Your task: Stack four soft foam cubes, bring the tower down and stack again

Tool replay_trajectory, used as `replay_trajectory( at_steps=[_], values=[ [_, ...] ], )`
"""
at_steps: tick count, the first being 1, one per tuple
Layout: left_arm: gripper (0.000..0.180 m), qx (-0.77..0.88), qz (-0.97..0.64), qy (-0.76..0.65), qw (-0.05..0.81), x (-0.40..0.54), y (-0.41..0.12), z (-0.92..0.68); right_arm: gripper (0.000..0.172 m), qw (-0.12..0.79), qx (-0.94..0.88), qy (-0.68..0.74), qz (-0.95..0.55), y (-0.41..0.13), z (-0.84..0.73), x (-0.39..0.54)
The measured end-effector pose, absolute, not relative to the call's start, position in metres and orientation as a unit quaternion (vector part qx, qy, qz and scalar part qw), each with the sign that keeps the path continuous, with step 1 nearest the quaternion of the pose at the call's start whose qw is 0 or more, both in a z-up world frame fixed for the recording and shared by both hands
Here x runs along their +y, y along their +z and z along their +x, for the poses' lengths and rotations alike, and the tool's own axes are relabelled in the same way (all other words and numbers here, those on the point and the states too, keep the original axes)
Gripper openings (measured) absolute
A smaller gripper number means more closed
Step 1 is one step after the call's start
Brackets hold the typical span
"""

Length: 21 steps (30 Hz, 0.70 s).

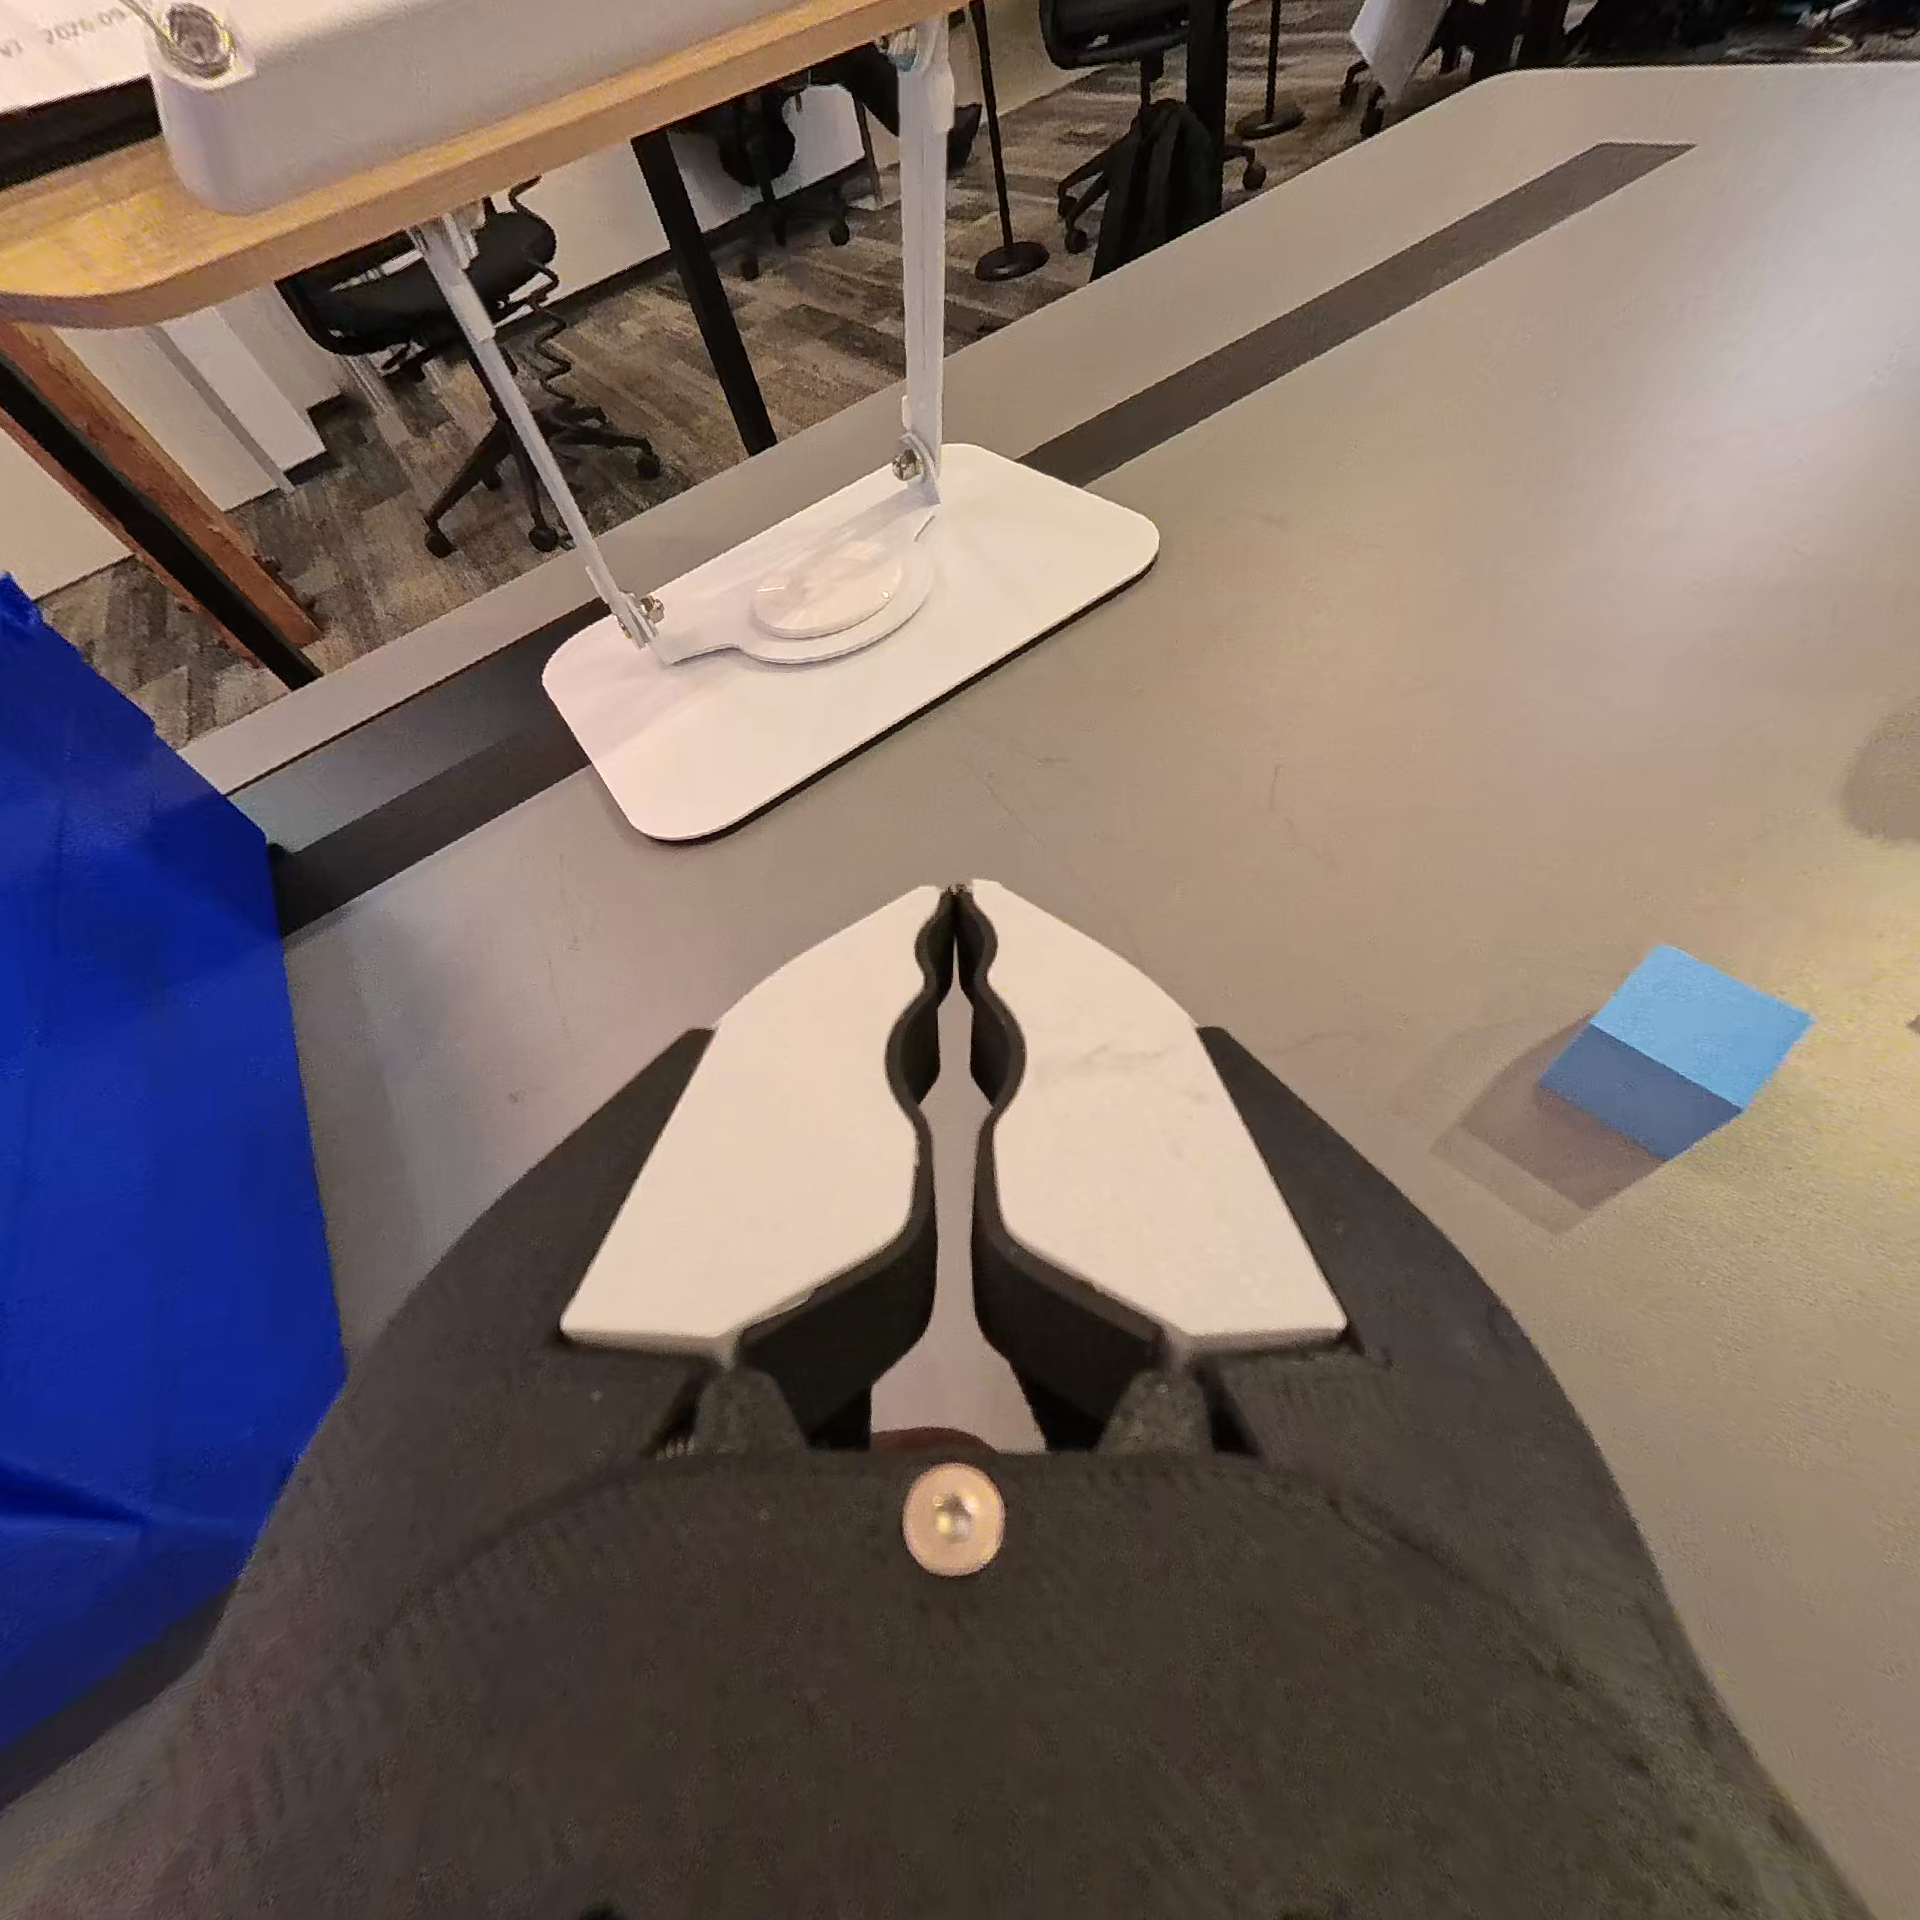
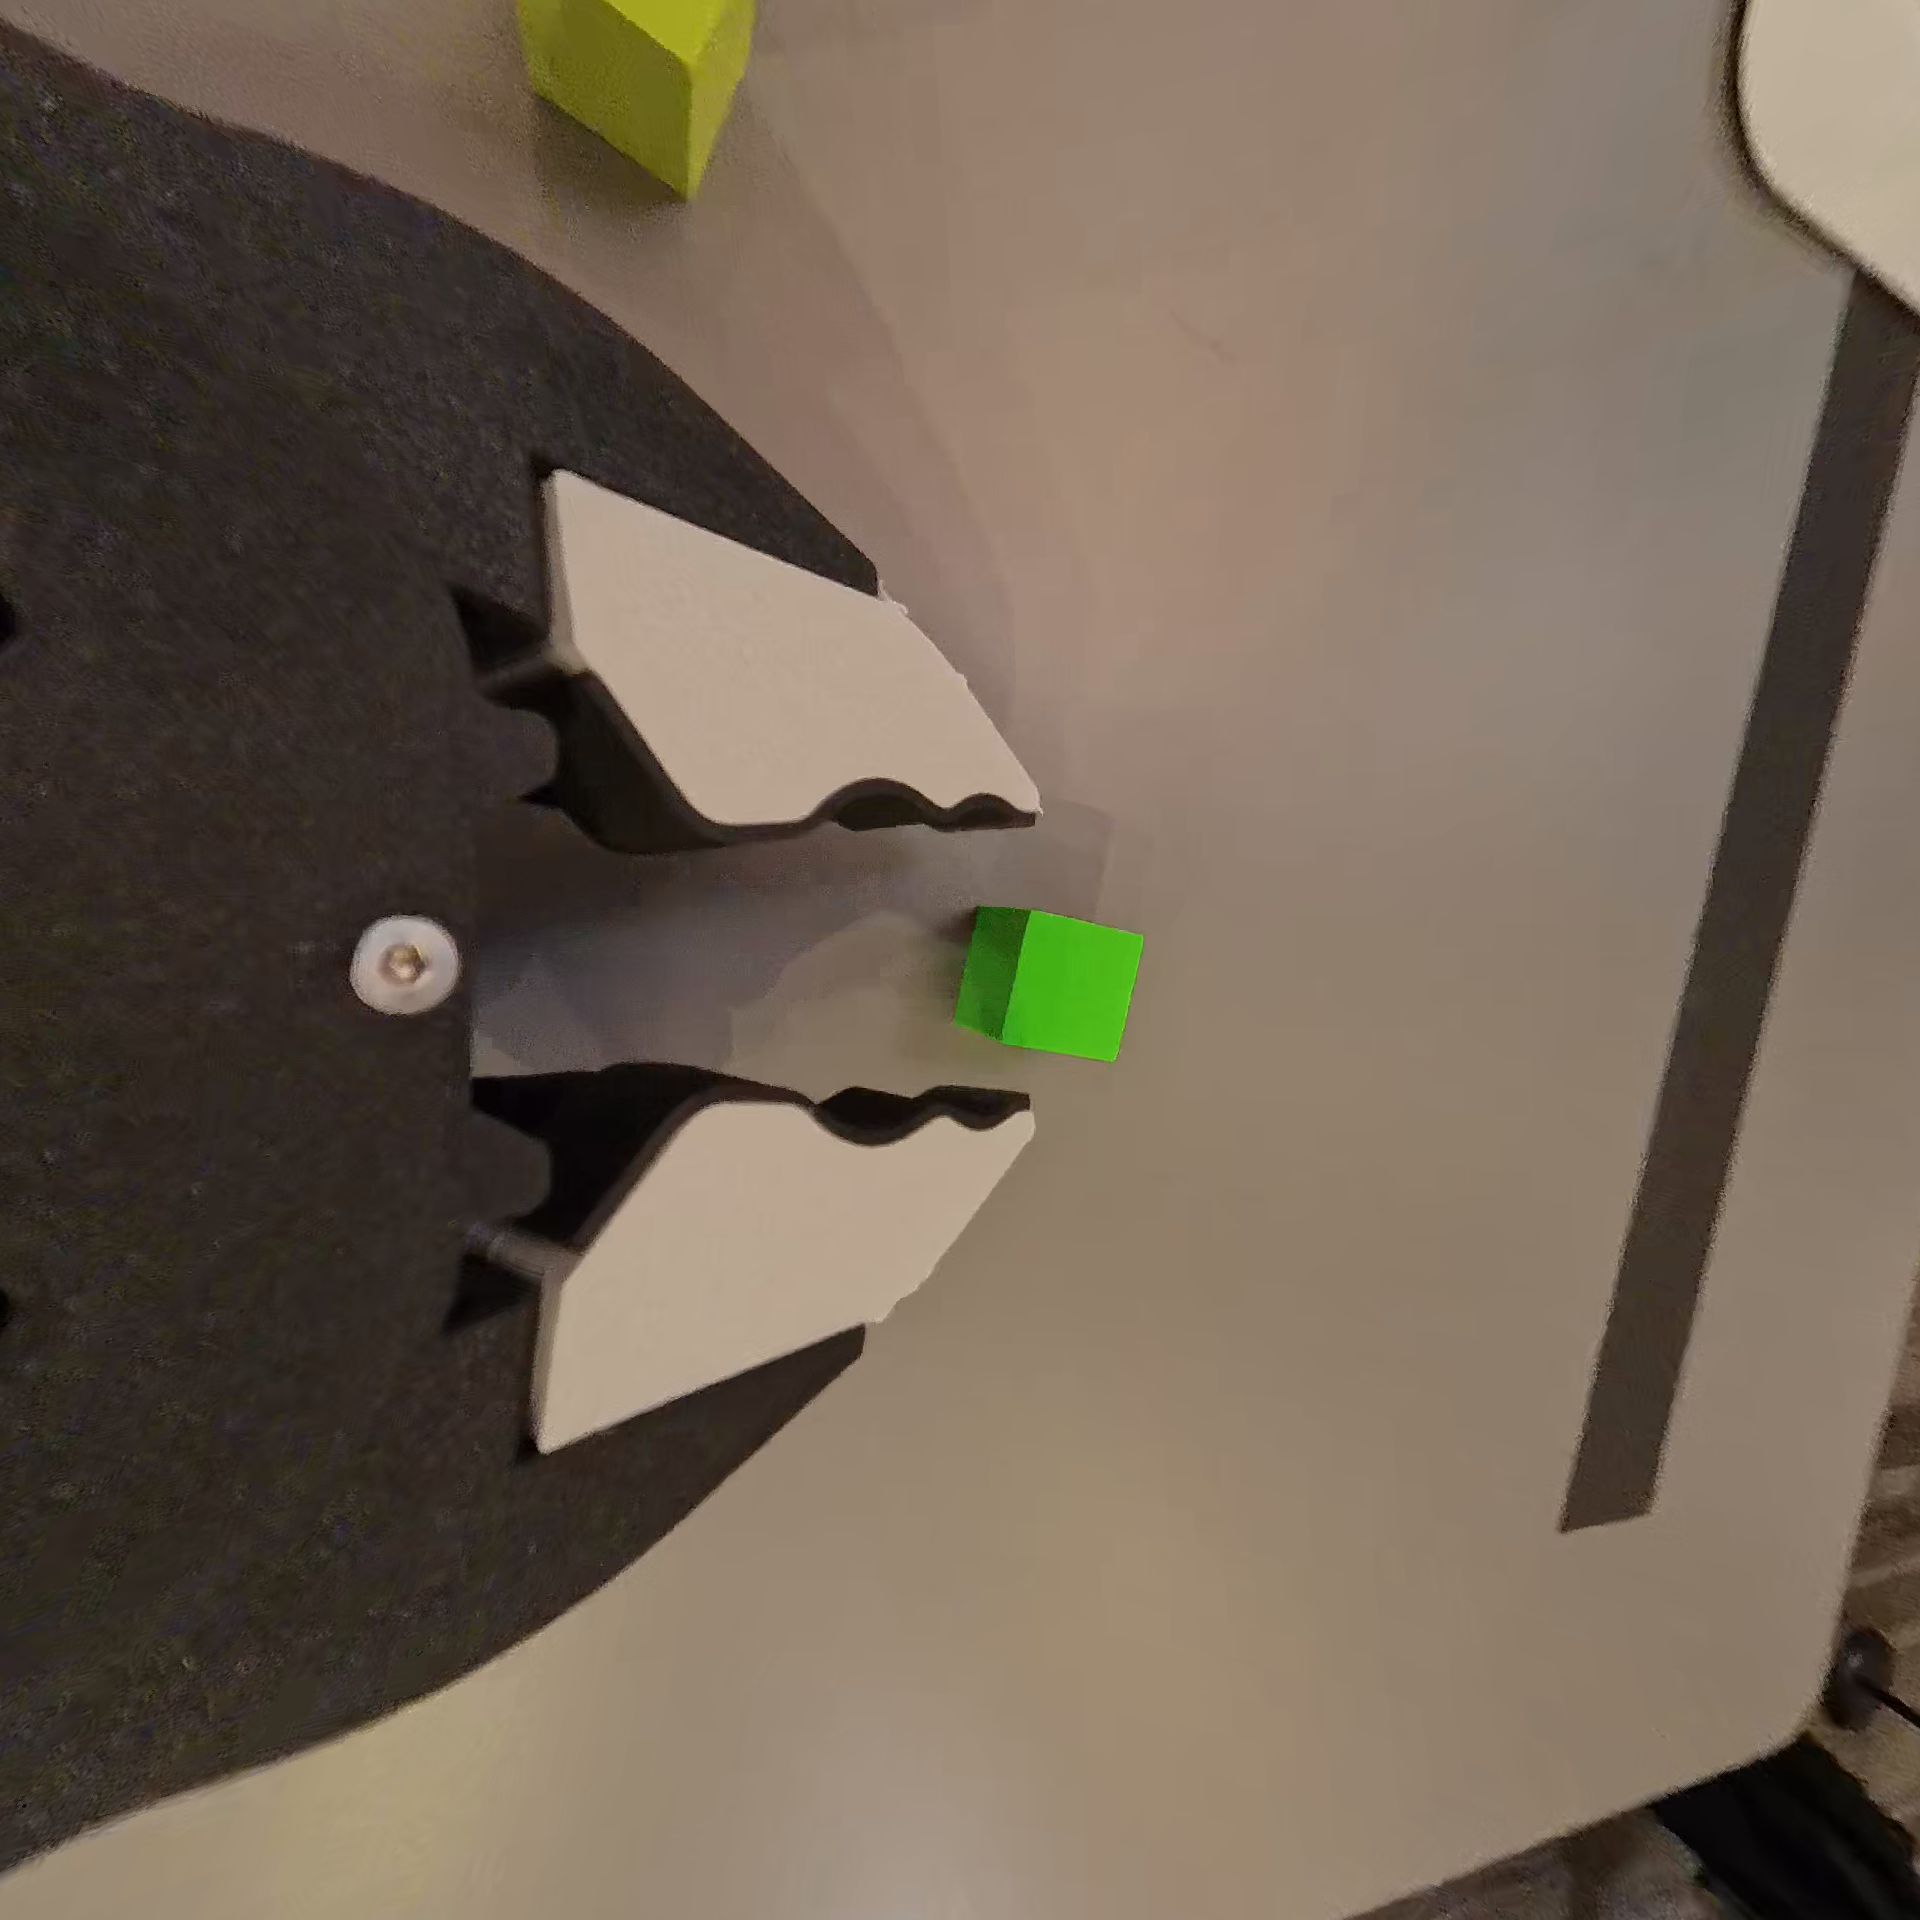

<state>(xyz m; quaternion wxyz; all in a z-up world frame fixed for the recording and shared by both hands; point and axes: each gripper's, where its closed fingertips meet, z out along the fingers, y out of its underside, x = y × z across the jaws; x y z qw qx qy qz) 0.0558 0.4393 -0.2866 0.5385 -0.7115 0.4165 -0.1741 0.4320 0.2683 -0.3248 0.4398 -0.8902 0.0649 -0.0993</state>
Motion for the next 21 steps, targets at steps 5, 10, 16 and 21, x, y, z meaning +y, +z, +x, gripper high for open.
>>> replay_trajectory(
  at_steps=[5,10,16,21],
  values=[
    [0.000,0.410,-0.716,-0.181,0.535,0.440,-0.288,0.055,0.043,0.388,0.081,-0.094,-0.913,-0.340,0.438,0.277],
    [0.000,0.411,-0.716,-0.180,0.535,0.440,-0.288,0.055,0.027,0.402,0.054,-0.084,-0.910,-0.335,0.429,0.286],
    [0.000,0.404,-0.717,-0.189,0.536,0.442,-0.286,0.056,0.027,0.470,-0.119,0.021,-0.874,-0.285,0.332,0.312],
    [0.000,0.402,-0.718,-0.193,0.535,0.442,-0.286,0.056,0.027,0.455,-0.327,0.076,-0.824,-0.259,0.224,0.322]
  ],
)
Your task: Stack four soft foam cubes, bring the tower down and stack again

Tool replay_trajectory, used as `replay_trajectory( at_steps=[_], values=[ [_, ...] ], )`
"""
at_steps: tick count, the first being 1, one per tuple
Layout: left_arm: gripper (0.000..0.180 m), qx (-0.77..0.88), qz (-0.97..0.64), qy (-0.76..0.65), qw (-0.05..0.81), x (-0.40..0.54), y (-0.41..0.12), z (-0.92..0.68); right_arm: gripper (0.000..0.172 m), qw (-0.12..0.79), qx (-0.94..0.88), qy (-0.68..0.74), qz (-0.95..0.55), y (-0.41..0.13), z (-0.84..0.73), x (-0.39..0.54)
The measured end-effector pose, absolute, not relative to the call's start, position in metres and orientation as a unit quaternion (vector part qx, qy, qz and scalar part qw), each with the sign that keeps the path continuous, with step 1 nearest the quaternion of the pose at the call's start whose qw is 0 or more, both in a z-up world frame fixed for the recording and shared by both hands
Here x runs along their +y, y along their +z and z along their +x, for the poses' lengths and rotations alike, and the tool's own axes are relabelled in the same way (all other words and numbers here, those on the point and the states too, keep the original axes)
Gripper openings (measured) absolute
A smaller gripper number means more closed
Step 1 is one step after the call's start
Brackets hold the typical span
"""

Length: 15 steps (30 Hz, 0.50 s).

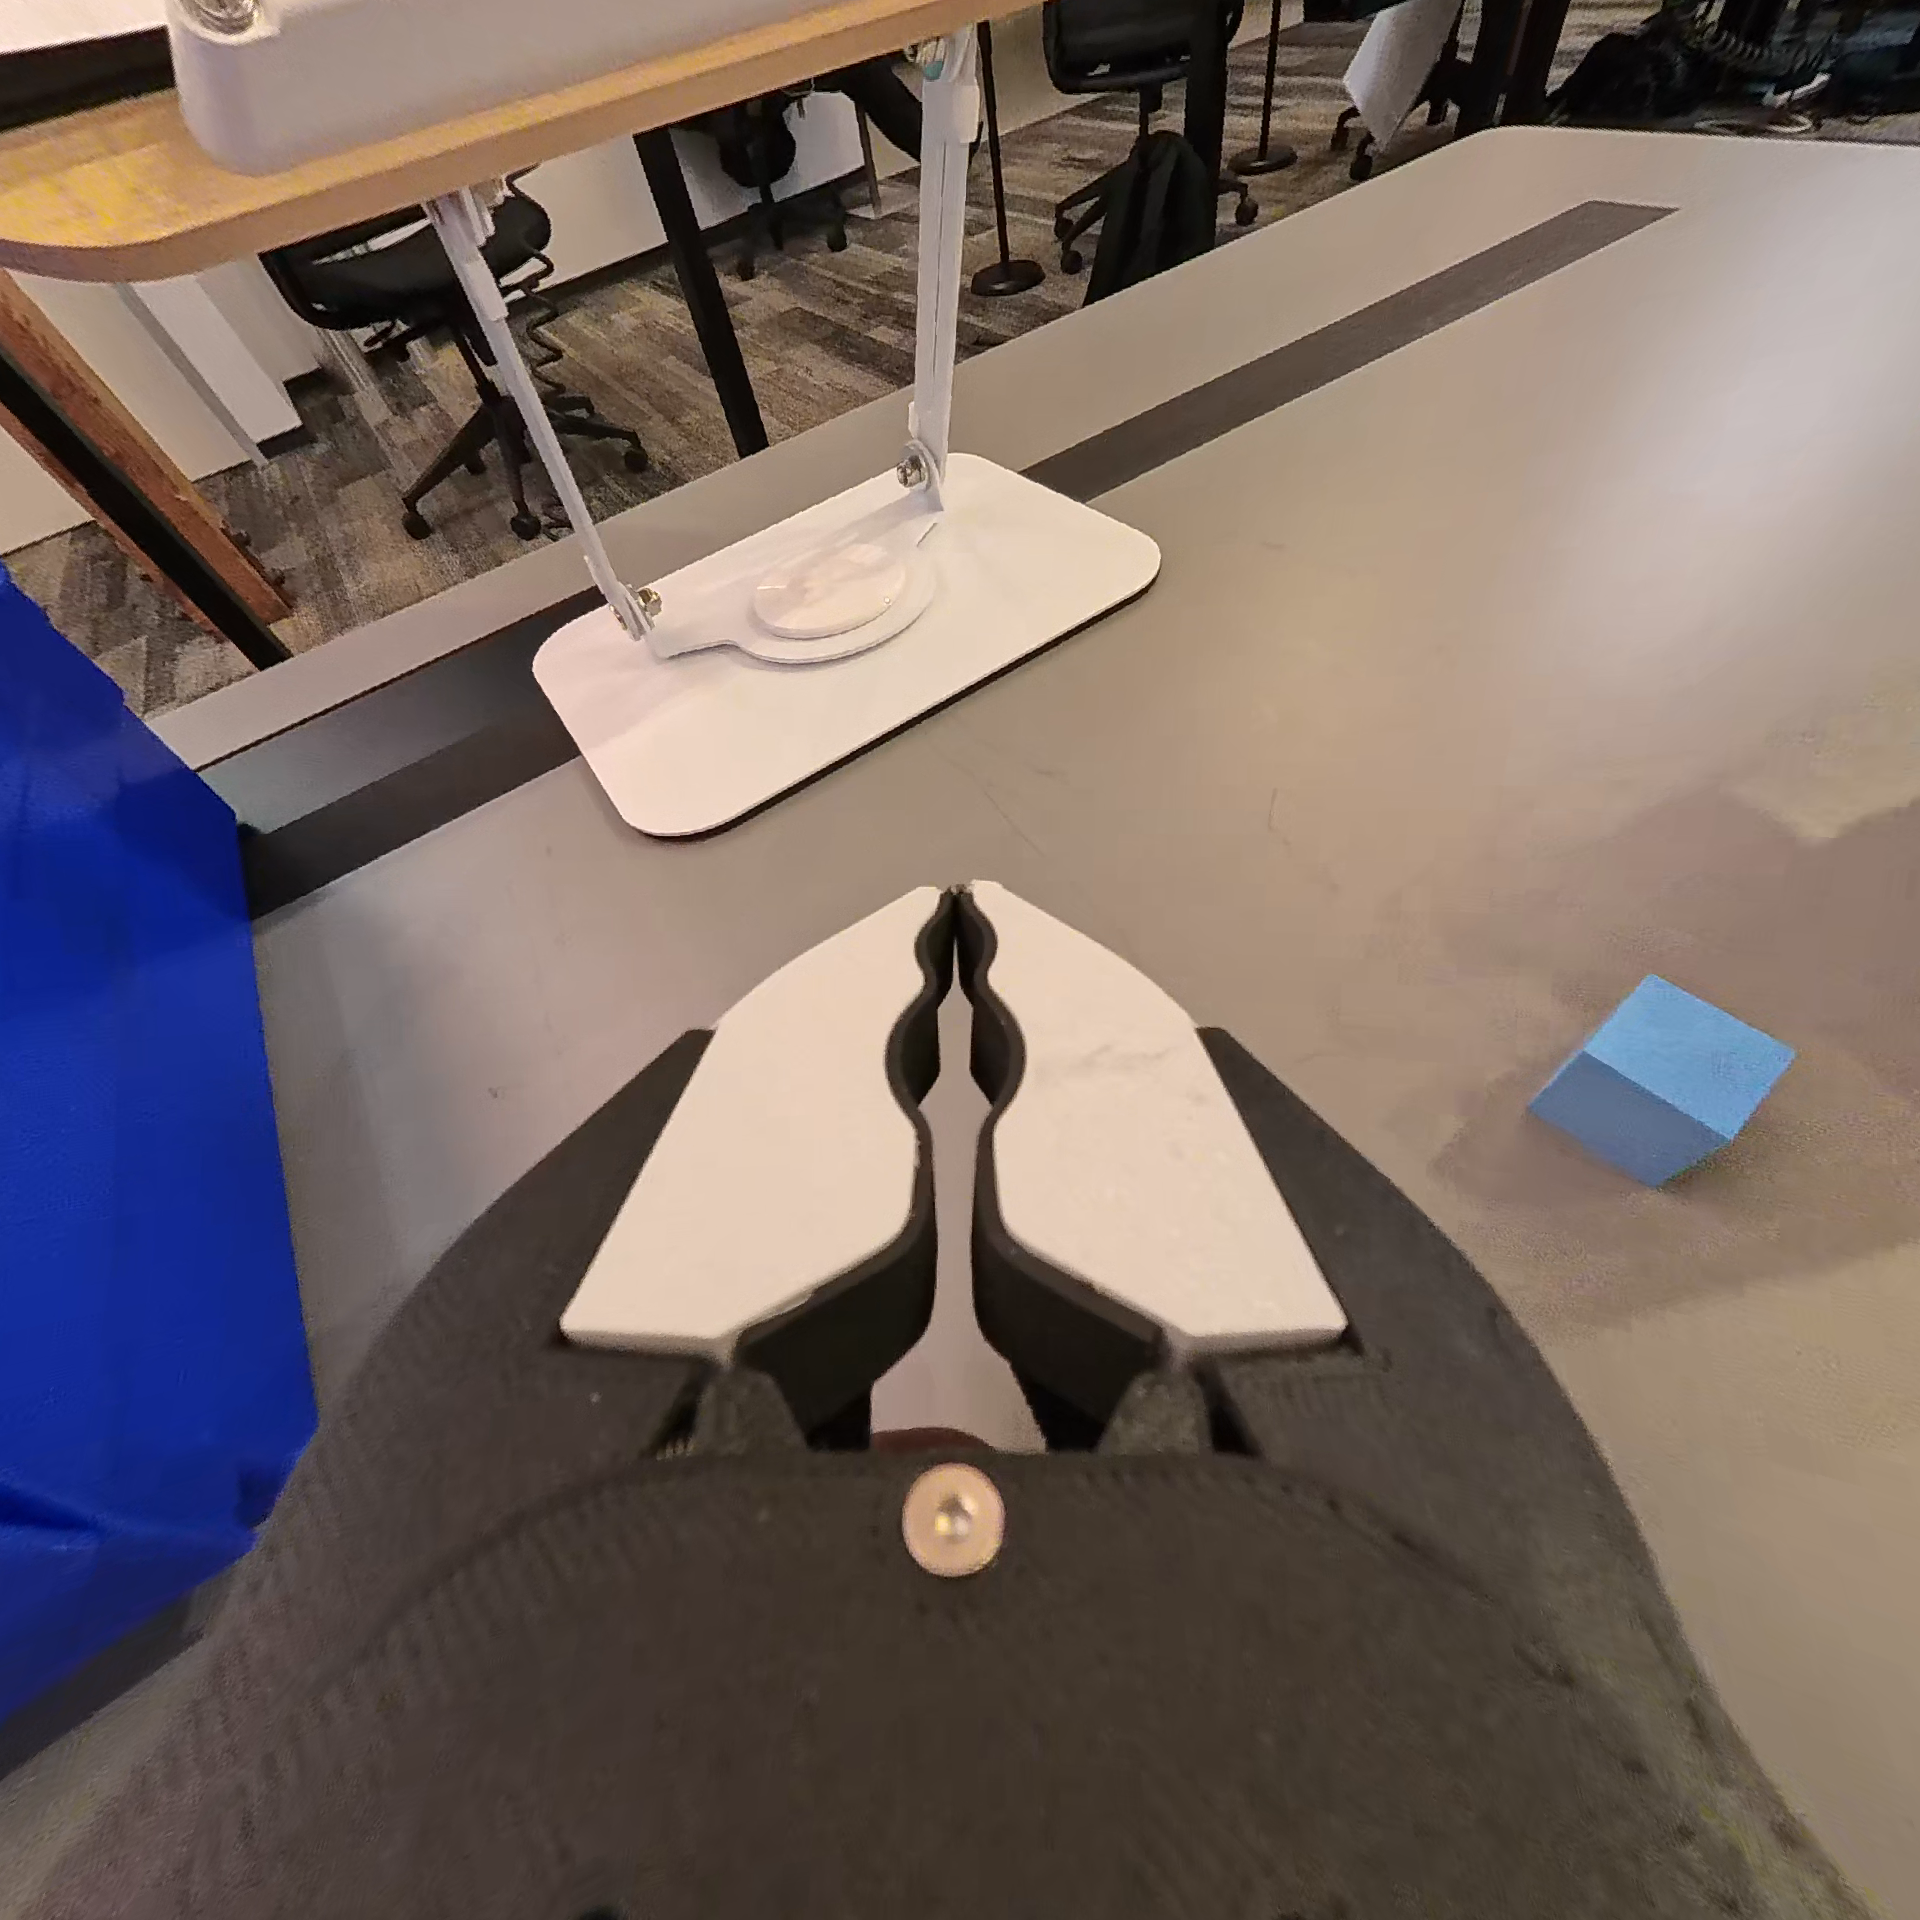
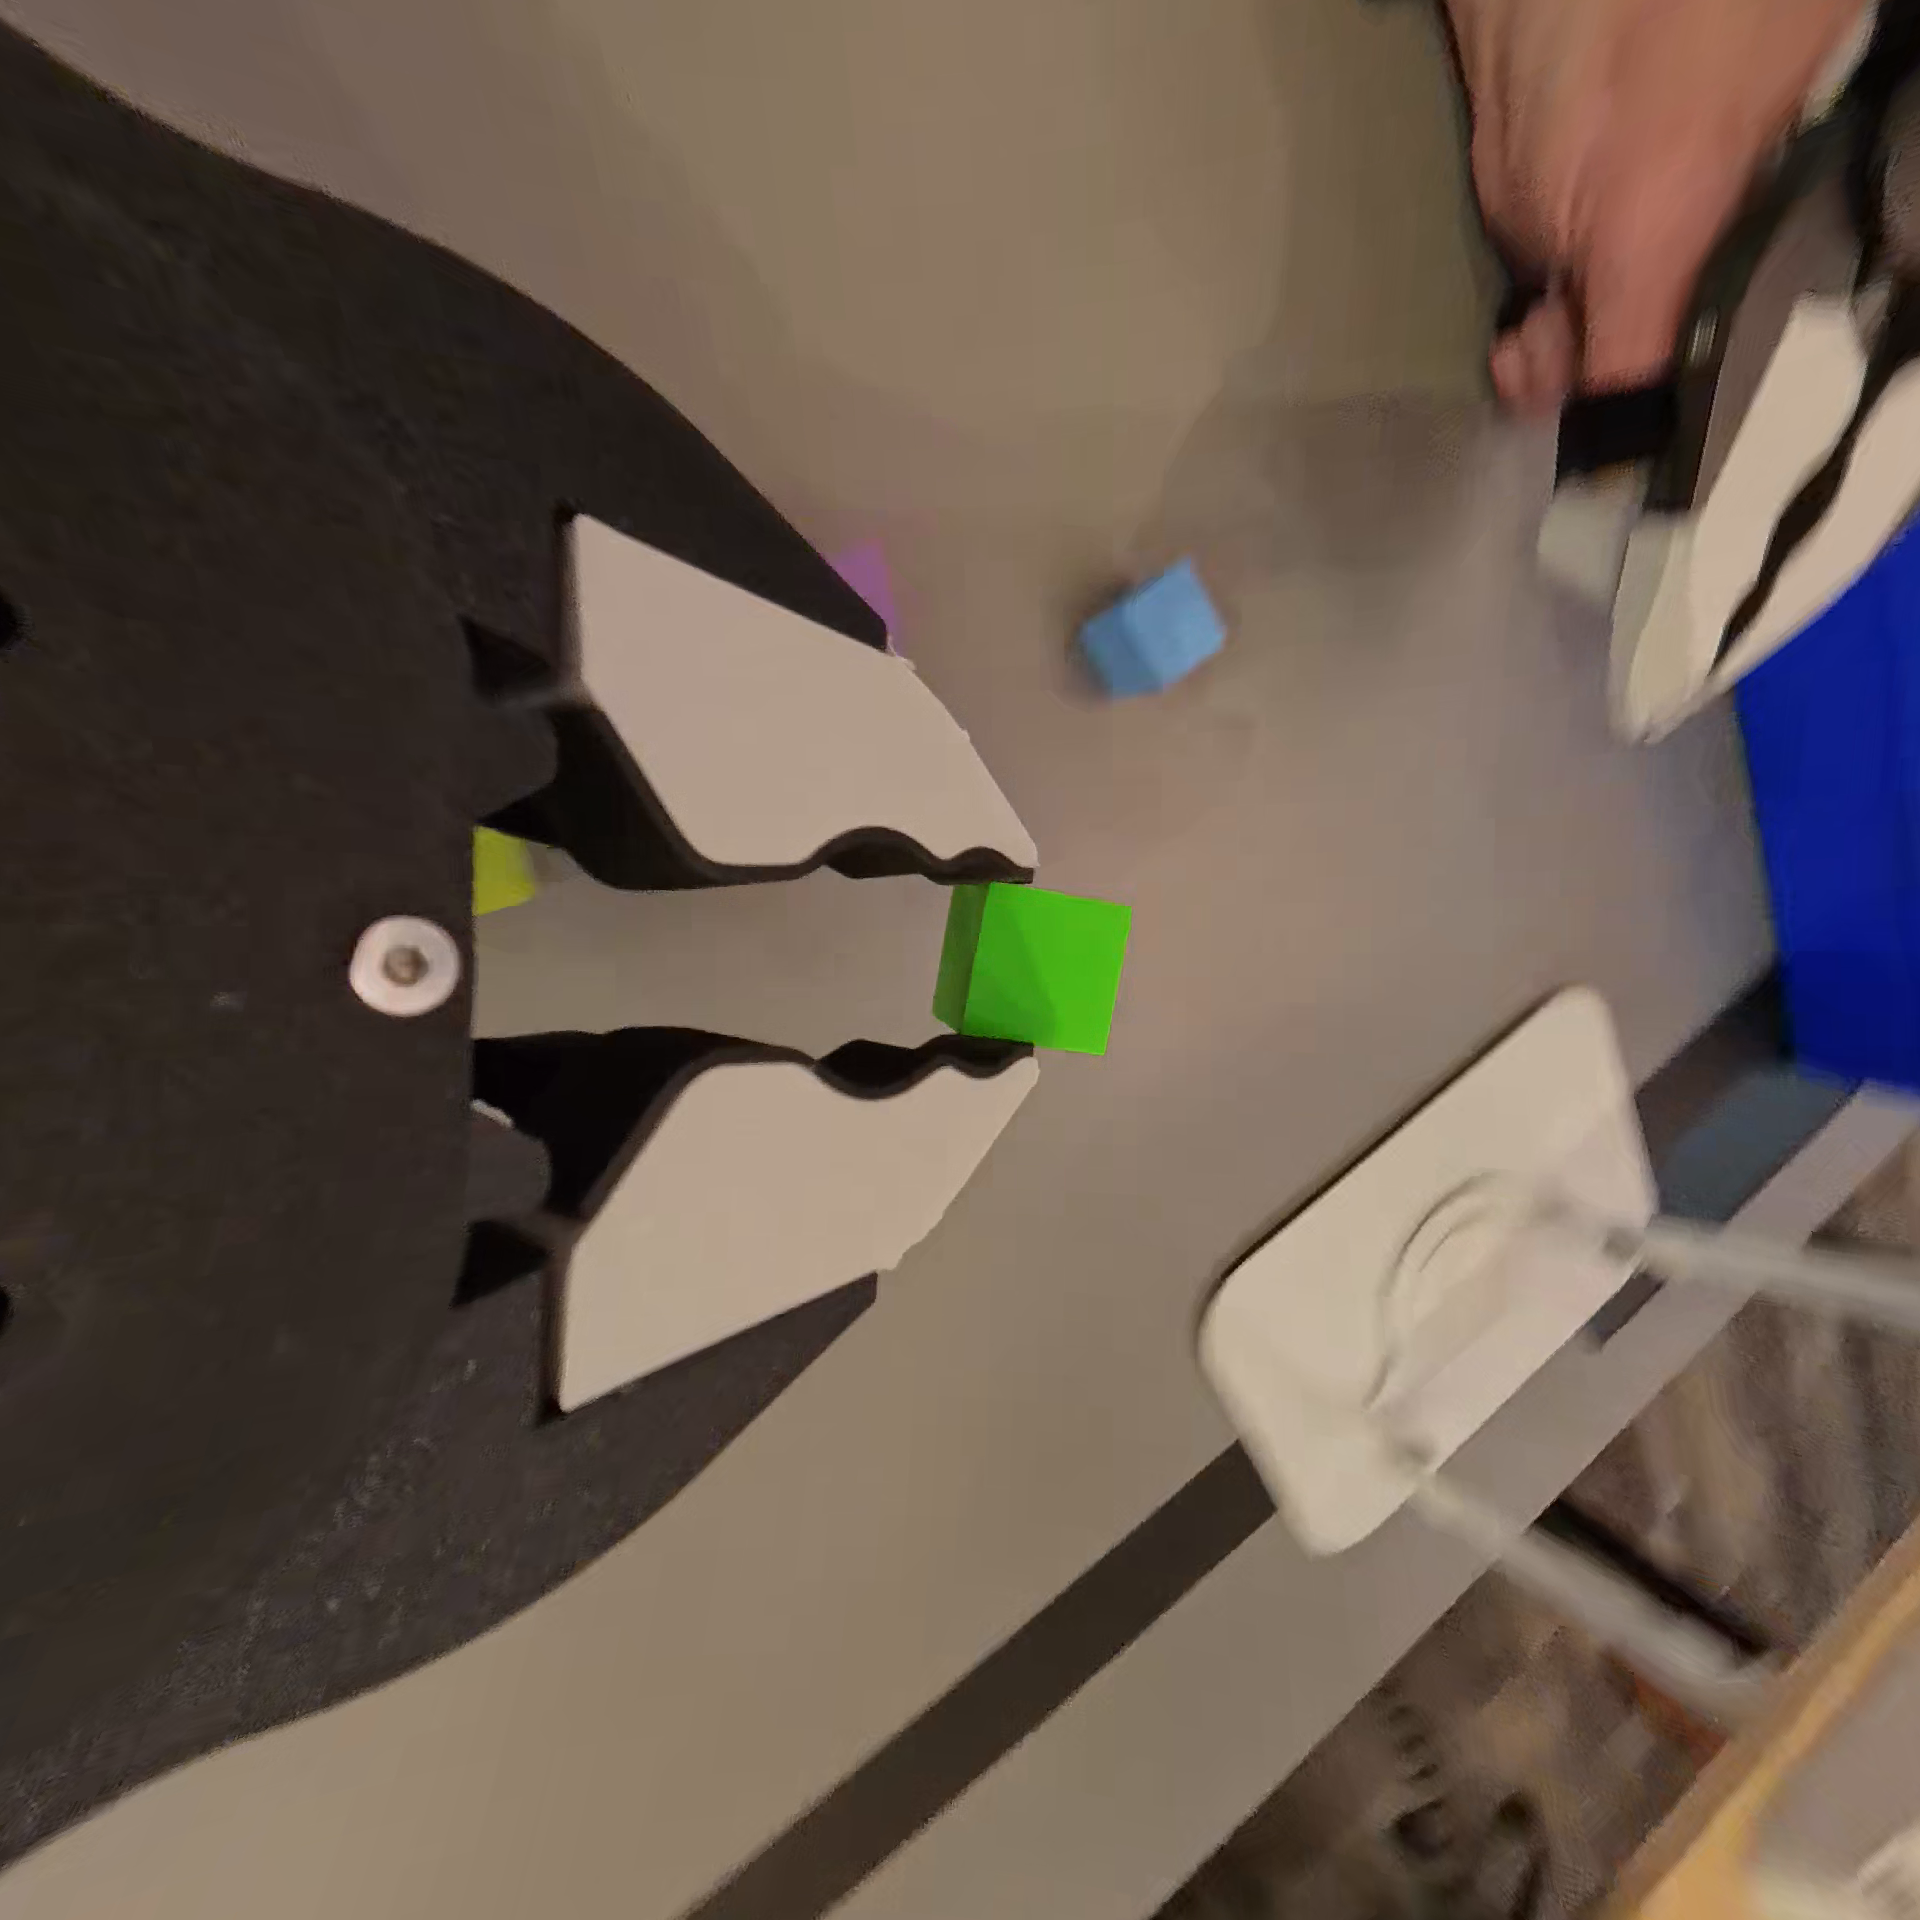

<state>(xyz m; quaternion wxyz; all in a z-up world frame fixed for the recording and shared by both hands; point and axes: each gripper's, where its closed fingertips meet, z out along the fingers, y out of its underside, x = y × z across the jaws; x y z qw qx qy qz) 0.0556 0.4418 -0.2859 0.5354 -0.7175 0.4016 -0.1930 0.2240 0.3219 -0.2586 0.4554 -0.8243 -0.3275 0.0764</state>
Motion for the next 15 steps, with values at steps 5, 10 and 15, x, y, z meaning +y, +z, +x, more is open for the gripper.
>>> replay_trajectory(
  at_steps=[5,10,15],
  values=[
    [0.000,0.395,-0.719,-0.201,0.535,0.443,-0.285,0.055,0.027,0.417,-0.453,0.098,-0.782,-0.261,0.162,0.328],
    [0.000,0.394,-0.719,-0.205,0.535,0.444,-0.284,0.055,0.027,0.363,-0.535,0.111,-0.755,-0.278,0.135,0.327],
    [0.000,0.389,-0.719,-0.209,0.536,0.445,-0.284,0.054,0.027,0.314,-0.580,0.119,-0.742,-0.296,0.125,0.326]
  ],
)
